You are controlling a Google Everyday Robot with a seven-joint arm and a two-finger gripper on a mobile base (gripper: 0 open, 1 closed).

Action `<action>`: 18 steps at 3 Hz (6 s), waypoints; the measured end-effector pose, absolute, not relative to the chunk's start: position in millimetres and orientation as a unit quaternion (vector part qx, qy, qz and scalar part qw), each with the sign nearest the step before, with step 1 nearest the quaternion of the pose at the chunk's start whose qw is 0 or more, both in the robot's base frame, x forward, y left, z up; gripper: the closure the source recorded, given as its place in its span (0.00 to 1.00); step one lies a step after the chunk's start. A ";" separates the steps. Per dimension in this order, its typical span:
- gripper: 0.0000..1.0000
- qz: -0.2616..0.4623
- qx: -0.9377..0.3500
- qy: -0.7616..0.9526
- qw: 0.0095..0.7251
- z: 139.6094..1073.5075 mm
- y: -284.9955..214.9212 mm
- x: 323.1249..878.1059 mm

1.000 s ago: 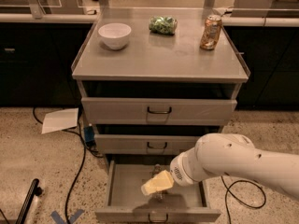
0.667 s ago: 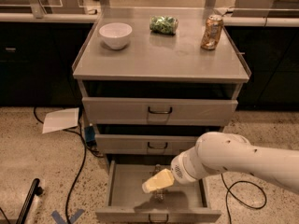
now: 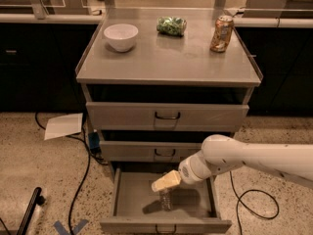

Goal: Pick water bottle from bottom drawer and place on counter

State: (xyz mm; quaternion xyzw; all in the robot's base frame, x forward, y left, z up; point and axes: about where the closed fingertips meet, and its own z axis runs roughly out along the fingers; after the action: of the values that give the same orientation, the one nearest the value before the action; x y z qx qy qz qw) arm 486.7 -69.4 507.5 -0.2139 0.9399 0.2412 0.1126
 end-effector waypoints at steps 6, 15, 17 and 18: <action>0.00 0.293 -0.138 0.937 0.131 399.5 -55.8 518.9; 0.00 0.344 -0.074 0.933 0.076 192.2 -48.5 577.4; 0.00 0.314 -0.048 0.947 0.052 158.5 -46.2 575.8; 0.00 0.303 -0.035 0.951 0.044 145.5 -45.5 577.3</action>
Offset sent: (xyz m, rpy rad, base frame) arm 0.0163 0.0122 -0.1106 0.0974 0.1492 -0.0903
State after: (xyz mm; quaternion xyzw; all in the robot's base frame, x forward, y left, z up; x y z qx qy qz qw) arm 577.3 -45.5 145.5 -0.0352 0.9513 0.3032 0.0440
